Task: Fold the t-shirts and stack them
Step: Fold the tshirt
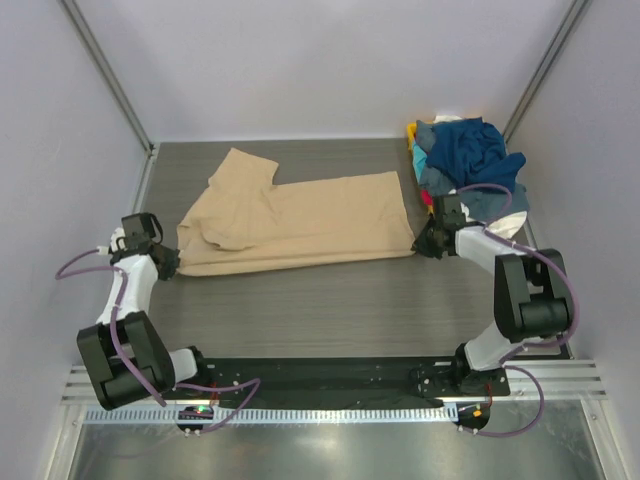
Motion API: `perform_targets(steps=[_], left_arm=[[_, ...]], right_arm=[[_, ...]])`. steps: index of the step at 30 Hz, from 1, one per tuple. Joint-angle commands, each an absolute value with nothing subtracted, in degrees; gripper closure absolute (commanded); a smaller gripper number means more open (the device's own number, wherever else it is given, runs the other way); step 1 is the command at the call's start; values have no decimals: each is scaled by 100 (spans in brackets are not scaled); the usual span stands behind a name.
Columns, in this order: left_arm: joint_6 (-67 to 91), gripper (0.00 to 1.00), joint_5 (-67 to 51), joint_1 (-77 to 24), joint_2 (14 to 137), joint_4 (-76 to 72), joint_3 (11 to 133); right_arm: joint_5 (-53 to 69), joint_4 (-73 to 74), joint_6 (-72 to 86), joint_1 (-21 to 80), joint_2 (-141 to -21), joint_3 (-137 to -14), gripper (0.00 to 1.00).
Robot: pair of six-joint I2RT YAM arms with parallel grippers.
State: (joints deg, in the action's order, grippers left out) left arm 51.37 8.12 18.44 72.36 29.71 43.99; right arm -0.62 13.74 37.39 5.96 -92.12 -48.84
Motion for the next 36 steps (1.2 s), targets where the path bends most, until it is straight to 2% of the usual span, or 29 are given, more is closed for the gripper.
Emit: perform_targets(steps=[1, 3, 4, 6, 8, 9, 10, 11, 13, 17, 19, 23, 28, 32, 36], left_arm=[[4746, 100, 800, 2066, 6795, 3418, 4369], [4737, 94, 704, 2083, 6680, 3515, 4298], [4746, 83, 581, 2092, 6610, 3620, 4228], [4772, 81, 388, 2118, 6443, 3857, 4210], [4772, 61, 141, 2109, 6198, 3998, 4245], [4755, 43, 115, 2109, 6109, 4077, 4280], [4737, 21, 106, 2109, 6021, 4252, 4402], [4703, 16, 114, 2109, 5820, 4315, 4473], [4685, 2, 158, 2109, 5635, 4360, 4718], [4781, 2, 89, 2101, 5467, 3624, 4887], [4930, 2, 26, 2040, 5808, 2824, 4948], [4729, 0, 35, 1628, 7449, 2075, 5947], [4106, 0, -597, 1223, 10329, 2065, 8478], [3790, 0, -1132, 1073, 12043, 2530, 10812], [3402, 0, -1265, 870, 13444, 3005, 12457]], right_arm=[[-317, 1591, 3955, 527, -8299, -4308, 99], [-229, 1626, 4086, 519, -7887, -3922, 99], [-185, 1661, 4122, 527, -7771, -3807, 99], [-80, 1792, 4192, 527, -7394, -3552, 99], [-79, 1898, 4289, 536, -7129, -3411, 65], [-79, 1942, 4315, 536, -7015, -3306, 54], [-79, 2021, 4324, 527, -6814, -3305, 45], [-79, 2091, 4307, 536, -6733, -3322, 39], [-97, 2276, 4185, 536, -6584, -3462, 38], [-281, 2531, 3903, 615, -6574, -3963, 39], [-334, 2558, 3789, 668, -6627, -4235, 39], [-299, 2584, 3595, 799, -6838, -4605, 41], [-97, 2584, 3402, 984, -6794, -4764, 41], [-70, 2663, 3296, 1055, -6531, -4755, 40], [-70, 2847, 3208, 1063, -6320, -4755, 39]])
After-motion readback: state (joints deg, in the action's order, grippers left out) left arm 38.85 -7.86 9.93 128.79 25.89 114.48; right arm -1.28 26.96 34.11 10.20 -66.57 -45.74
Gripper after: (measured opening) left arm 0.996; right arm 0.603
